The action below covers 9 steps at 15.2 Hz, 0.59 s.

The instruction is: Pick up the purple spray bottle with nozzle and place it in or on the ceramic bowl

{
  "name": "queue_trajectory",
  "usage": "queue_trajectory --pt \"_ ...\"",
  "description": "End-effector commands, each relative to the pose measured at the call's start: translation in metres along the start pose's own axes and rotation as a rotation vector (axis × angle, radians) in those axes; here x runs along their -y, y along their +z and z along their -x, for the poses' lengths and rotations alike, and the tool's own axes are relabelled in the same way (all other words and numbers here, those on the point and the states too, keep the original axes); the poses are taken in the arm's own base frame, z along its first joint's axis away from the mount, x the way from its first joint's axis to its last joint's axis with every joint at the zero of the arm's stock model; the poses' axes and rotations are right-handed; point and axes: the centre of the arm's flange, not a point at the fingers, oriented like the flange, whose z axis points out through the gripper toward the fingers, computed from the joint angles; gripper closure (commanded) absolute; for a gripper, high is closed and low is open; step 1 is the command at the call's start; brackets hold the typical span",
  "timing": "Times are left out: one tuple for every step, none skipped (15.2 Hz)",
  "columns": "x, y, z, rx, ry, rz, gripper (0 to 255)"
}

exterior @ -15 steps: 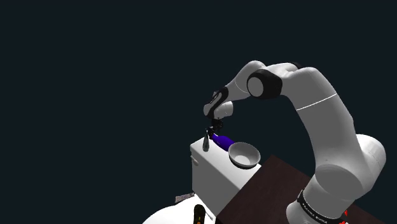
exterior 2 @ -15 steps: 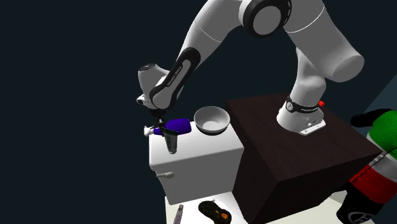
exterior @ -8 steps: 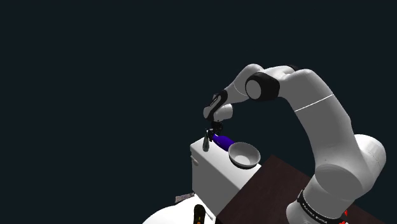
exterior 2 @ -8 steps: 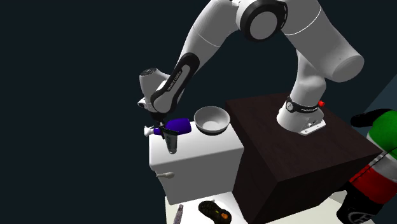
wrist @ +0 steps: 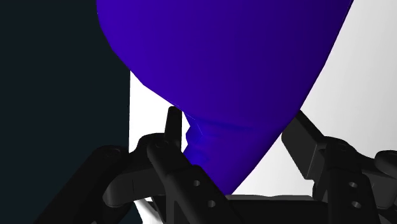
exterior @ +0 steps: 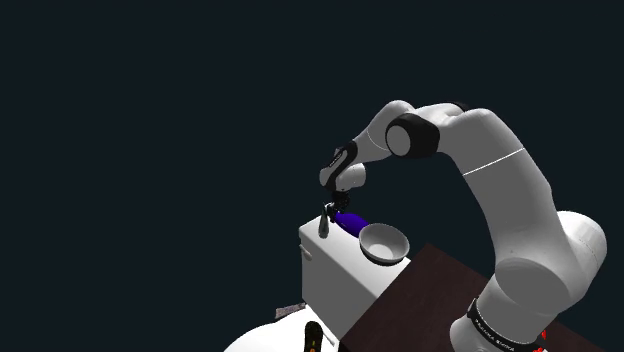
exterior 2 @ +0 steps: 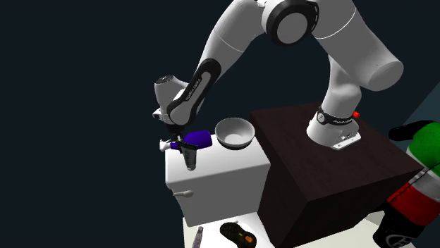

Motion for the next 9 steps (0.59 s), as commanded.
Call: queue_trajectory --pt "-0.001 0.000 0.000 0.001 0.001 0.000 255" --pt "-0.001 0.000 0.000 0.001 0.001 0.000 255" --pt "-0.001 0.000 0.000 0.001 0.001 0.000 255" --pt "-0.001 0.000 0.000 0.001 0.001 0.000 255" --pt "0.000 0.000 0.000 0.001 0.001 0.000 255" --pt "0.000 -0.005 0.001 0.001 0.001 0.000 255" --pt "0.000 -0.010 0.001 0.001 0.001 0.000 255" --pt "0.001 -0.015 0.001 0.001 0.001 0.000 255" --pt "0.001 -0.021 0.001 0.001 0.001 0.000 255"
